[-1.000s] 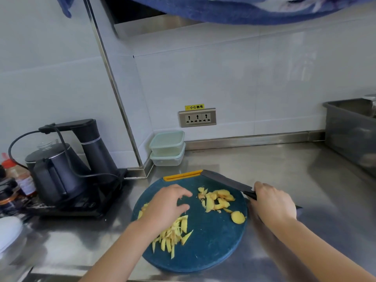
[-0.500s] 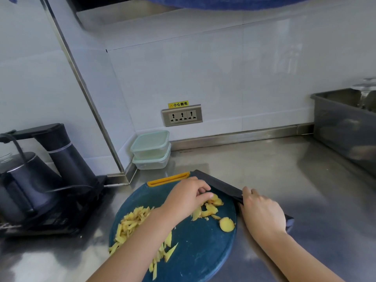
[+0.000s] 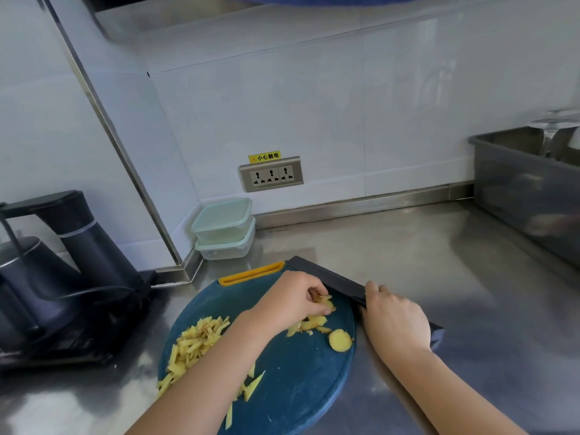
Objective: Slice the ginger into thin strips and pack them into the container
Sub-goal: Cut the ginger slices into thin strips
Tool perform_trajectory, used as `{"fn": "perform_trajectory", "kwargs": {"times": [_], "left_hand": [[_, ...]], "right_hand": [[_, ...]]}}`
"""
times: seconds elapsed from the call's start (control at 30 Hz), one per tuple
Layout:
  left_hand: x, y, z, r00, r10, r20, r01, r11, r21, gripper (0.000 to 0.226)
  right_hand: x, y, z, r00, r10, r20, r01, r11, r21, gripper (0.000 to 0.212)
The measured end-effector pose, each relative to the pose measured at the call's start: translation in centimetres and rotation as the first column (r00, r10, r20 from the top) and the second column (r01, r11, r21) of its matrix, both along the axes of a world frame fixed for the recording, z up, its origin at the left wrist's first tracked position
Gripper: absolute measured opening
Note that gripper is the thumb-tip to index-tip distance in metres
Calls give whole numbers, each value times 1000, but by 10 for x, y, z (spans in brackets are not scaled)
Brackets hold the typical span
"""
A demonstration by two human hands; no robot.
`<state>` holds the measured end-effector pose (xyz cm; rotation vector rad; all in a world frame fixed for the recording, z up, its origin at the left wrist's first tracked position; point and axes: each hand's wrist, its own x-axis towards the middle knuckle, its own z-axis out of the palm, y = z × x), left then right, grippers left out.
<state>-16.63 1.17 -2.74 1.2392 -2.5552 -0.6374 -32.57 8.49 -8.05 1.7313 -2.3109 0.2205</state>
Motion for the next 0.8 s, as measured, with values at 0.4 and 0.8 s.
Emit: {"fn": "perform_trajectory", "kwargs": {"times": [0.4,0.8], "left_hand": [[2,-1,-6,1000,10,18,-7,989,-146,18],[43,66,21,984,180,-7,-155,863,481,18]], "right_hand": [[2,5,8,996,-13,93,4,996,94,11],[1,3,2,996,-3,87,0,999,39,7]]}}
